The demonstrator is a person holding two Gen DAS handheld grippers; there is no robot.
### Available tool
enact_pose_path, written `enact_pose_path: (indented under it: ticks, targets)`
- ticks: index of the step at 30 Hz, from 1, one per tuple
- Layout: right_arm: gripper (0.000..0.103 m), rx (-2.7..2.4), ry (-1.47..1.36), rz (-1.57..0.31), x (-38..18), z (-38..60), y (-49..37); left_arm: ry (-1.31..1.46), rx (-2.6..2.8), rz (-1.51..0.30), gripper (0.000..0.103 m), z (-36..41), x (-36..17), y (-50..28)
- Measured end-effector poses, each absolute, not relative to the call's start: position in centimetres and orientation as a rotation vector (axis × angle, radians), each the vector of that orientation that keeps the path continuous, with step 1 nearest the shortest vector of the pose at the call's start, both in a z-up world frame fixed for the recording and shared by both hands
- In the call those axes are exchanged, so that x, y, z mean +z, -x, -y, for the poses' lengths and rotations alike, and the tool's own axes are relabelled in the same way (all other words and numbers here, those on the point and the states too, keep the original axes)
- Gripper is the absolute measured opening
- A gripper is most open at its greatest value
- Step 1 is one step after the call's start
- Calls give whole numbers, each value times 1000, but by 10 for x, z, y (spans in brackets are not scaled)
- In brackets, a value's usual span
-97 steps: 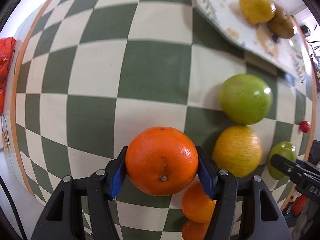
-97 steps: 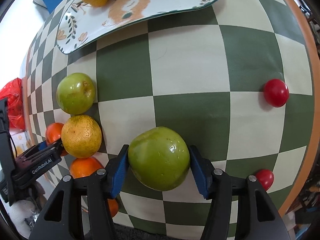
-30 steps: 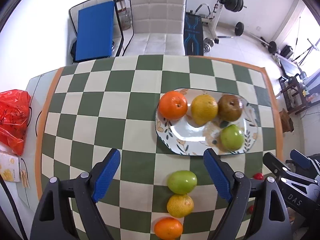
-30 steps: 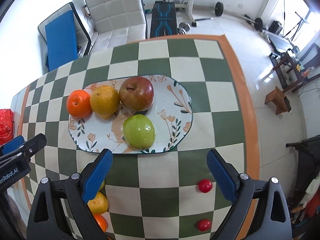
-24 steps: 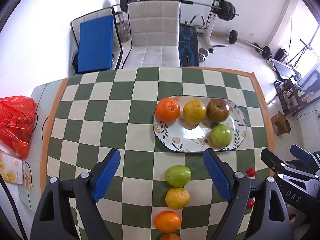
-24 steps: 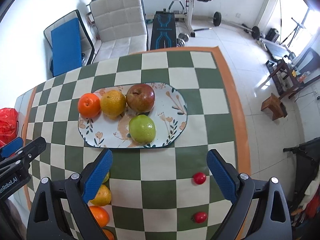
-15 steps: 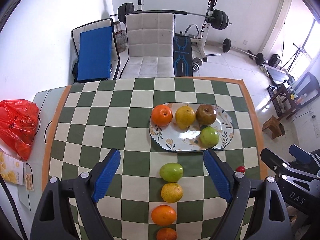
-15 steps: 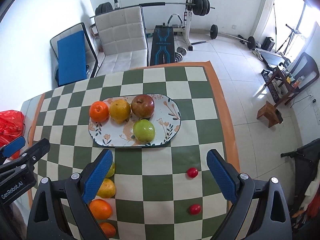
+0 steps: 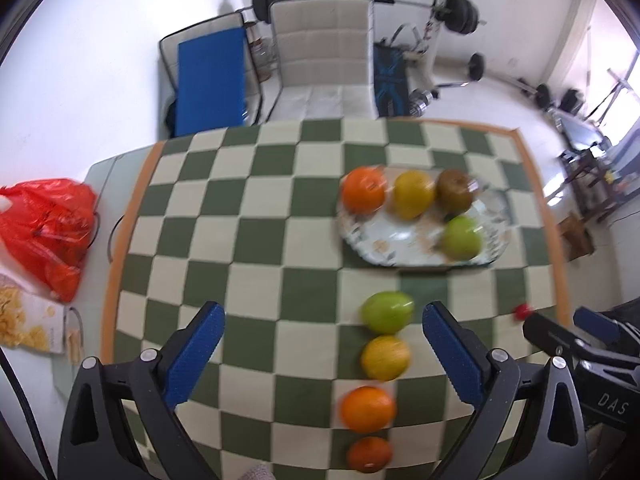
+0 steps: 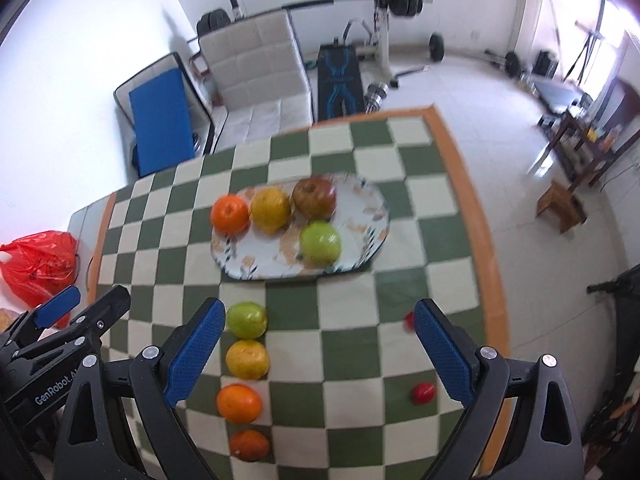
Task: Organize fruits
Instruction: 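Lift both grippers away from the plate and move toward the fruit row, then grasp the yellow citrus with the right gripper while the left gripper grasps an orange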
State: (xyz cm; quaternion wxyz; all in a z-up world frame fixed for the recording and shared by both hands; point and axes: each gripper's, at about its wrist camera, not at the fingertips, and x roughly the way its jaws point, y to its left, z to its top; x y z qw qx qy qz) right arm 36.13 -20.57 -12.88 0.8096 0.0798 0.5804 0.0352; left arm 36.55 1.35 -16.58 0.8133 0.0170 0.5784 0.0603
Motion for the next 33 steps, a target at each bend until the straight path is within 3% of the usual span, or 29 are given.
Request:
enact_pose_path:
  ticks: [6,12,16,18,20,25,31,33]
  targets:
    - [97,202,-301,-1501,-229,177,-355,-103,258,-1392,101,-43,-233,-349]
    - [96,249,-329,-1626,-307,135,-353,-87,325,-1502,101,-65,-277,-334]
    - [85,260,-304,-1680,-342,114,-362,-59,328,-1548,101,-69,-292,-330]
    - [74,289,-306,-1707,-356,104,-365,-35,307,-1565,101,-67,-294,-329]
    - [62,323,-329,-1710,-362,100,-363,3,253,-1577,101,-61,-295,-326]
    - [62,308,-256,-1679,-348,117,-352,107,78,-1650,101,-33,-305,-318]
    - [62,252,-203,-1678,-333,170,-325,11,-54,-1754,101,17,-342,-315]
    - [62,228,-192,-1680,-332,184,-318,-20,-66,-1770,97,26,-354,-314]
